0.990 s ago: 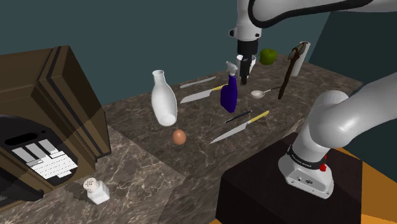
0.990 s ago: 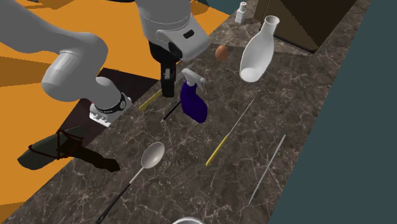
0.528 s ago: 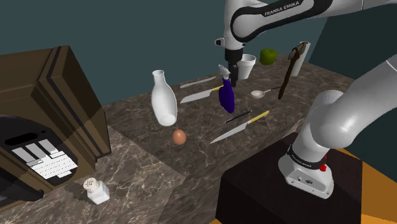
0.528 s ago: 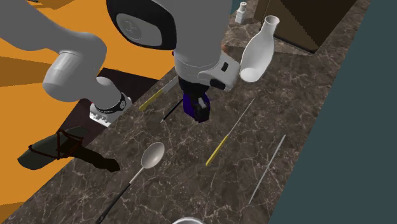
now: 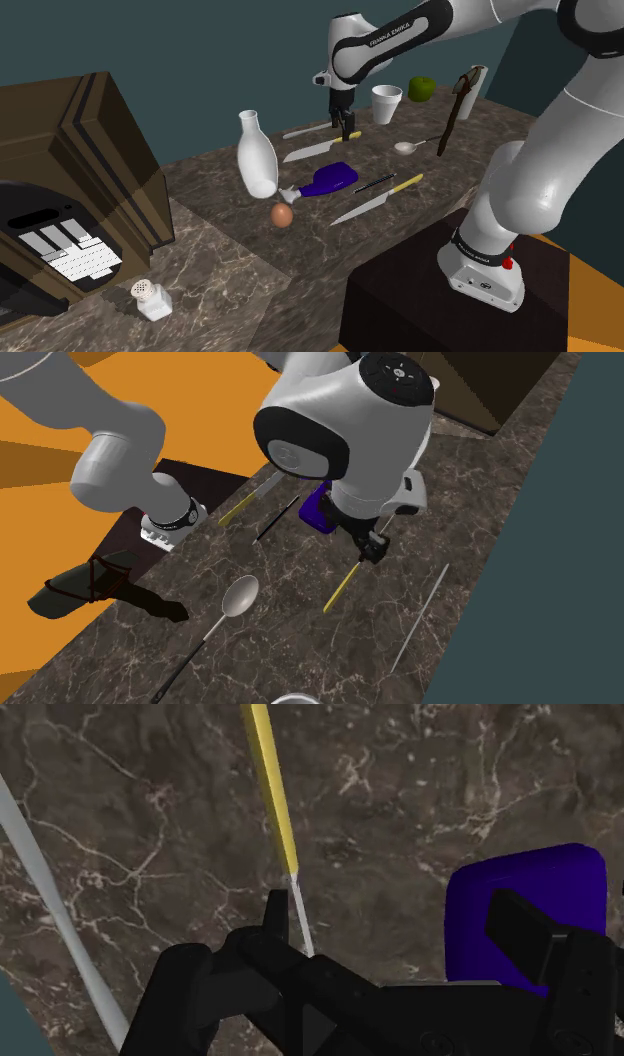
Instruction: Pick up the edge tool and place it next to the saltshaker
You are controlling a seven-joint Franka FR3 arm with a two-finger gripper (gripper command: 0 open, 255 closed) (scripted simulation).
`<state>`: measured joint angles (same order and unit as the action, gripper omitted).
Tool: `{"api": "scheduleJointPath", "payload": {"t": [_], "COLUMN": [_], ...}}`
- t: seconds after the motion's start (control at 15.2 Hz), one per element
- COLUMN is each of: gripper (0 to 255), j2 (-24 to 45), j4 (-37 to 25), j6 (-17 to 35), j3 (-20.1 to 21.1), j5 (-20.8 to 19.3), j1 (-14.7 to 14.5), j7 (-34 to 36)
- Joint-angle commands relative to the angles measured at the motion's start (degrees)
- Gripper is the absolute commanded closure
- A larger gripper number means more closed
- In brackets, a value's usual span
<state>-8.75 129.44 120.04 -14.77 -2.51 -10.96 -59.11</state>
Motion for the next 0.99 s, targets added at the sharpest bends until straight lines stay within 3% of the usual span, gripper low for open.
{"api": "scheduleJointPath", "payload": {"t": [0.0, 0.2, 0.66, 0.92], "gripper": [0, 0, 0, 0], "j2": [4.56, 9.2, 12.34, 12.34], "j4": [-2.82, -5.92, -3.33, -3.33], "j6": [2.44, 4.61, 10.22, 10.22], "j3": [-0.41, -0.31, -0.21, -0.2], "j5": [1.6, 3.57, 4.72, 4.72], "j1": [-0.88, -1.4, -1.28, -1.28], "j7": [-6.0, -12.32, -13.13, -13.13]}}
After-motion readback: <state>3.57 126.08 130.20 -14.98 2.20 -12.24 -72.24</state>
